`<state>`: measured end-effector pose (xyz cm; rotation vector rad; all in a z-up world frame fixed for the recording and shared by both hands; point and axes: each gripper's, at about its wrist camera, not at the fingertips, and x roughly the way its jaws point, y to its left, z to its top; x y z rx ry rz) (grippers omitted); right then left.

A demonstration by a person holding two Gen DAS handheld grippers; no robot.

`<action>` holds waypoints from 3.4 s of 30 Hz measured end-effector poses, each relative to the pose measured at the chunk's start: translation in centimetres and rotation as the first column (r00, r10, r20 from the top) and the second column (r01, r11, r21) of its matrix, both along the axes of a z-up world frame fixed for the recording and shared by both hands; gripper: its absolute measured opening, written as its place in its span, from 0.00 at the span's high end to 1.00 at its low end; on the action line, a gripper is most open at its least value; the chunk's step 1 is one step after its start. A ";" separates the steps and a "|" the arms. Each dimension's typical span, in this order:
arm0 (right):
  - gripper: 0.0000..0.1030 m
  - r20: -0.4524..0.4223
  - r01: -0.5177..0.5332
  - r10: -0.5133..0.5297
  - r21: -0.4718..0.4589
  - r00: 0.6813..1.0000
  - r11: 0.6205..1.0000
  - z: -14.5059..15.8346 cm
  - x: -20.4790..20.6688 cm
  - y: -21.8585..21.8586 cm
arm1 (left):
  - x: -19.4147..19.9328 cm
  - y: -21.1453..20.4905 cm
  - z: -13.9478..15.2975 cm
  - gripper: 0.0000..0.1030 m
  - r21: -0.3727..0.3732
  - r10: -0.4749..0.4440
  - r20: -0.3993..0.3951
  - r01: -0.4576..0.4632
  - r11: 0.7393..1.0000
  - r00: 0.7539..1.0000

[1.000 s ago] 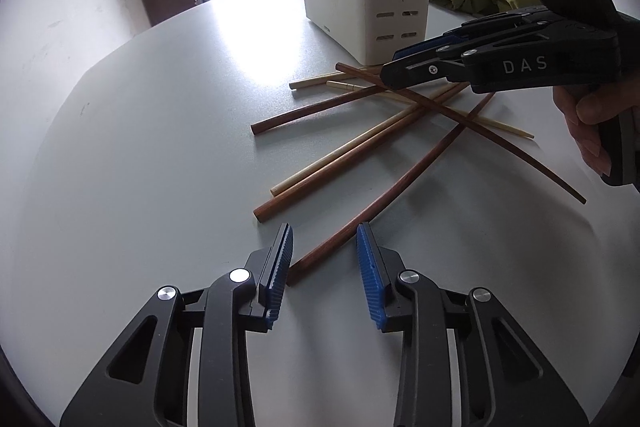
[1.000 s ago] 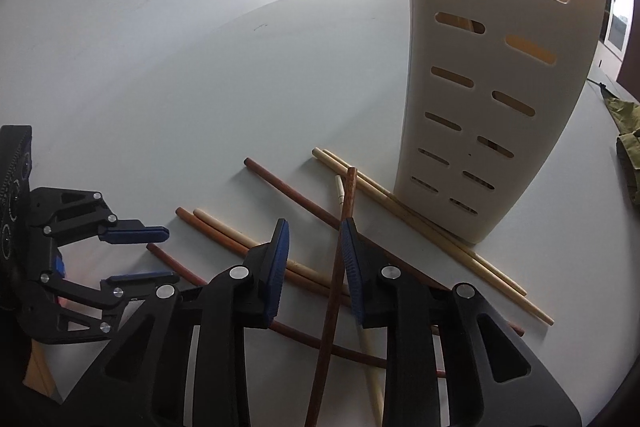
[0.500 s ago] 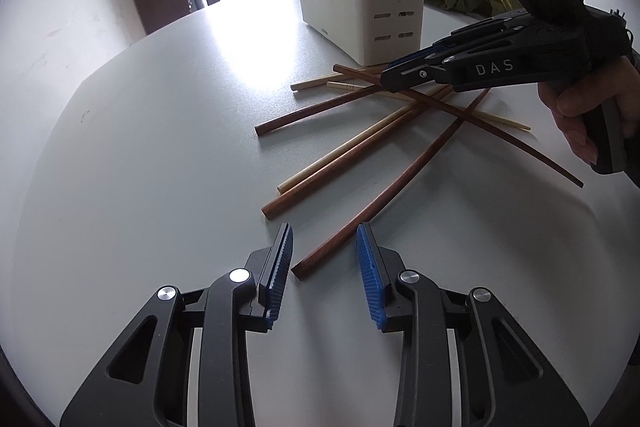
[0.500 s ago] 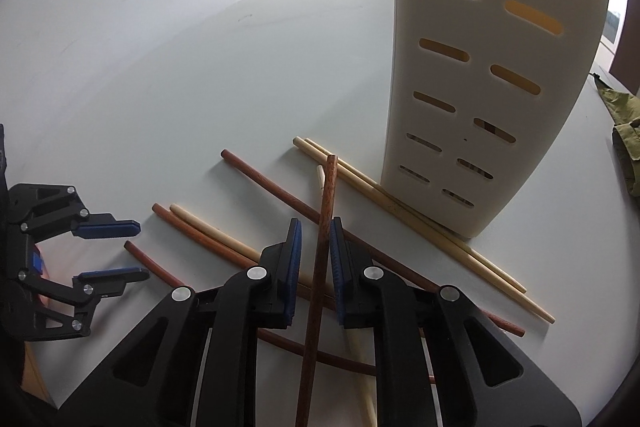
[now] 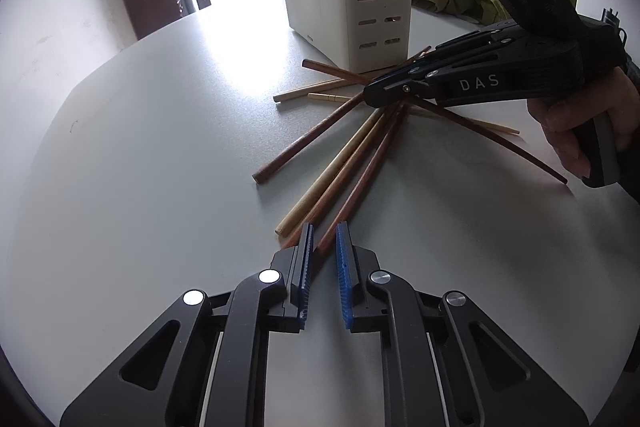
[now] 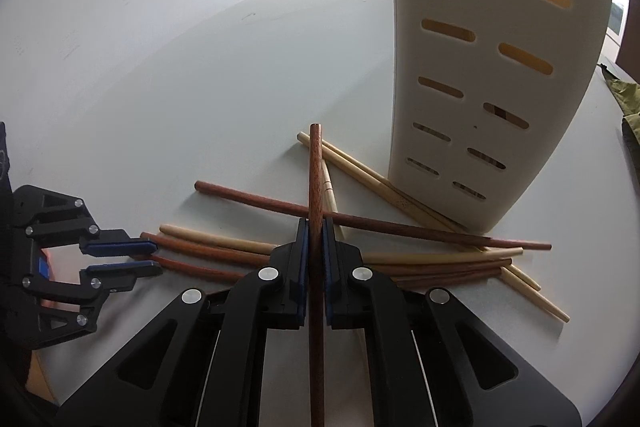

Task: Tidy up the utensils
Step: 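Move both tools back to the pile and close the right tool on a brown chopstick, then lift the brown chopstick with the right tool toward the holder while the left tool hovers over the pile, then close the left tool on a brown chopstick in the pile while the right tool holds its chopstick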

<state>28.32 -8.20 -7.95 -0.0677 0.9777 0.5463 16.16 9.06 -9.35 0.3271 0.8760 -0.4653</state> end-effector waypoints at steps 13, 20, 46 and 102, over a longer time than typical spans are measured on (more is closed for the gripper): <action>0.93 0.088 0.036 -0.045 0.108 0.995 0.993 4.4 -0.2 -2.5 | -0.5 -1.1 0.2 0.96 -0.004 -0.031 -0.019 0.031 1.000 0.999; 0.93 0.079 0.034 -0.044 0.122 0.996 0.992 4.2 -1.5 -0.6 | -0.3 -2.0 0.6 0.70 0.014 -0.037 0.015 0.037 0.999 0.999; 0.93 0.210 0.041 -0.089 0.223 0.974 0.974 9.6 -4.5 -5.5 | -2.5 -2.7 5.0 0.92 -0.072 -0.084 0.062 0.089 0.993 0.995; 0.93 0.251 0.078 -0.149 0.275 0.956 0.958 12.1 -6.6 -8.6 | -0.6 -4.0 0.4 0.76 0.056 -0.050 -0.026 0.051 0.997 0.998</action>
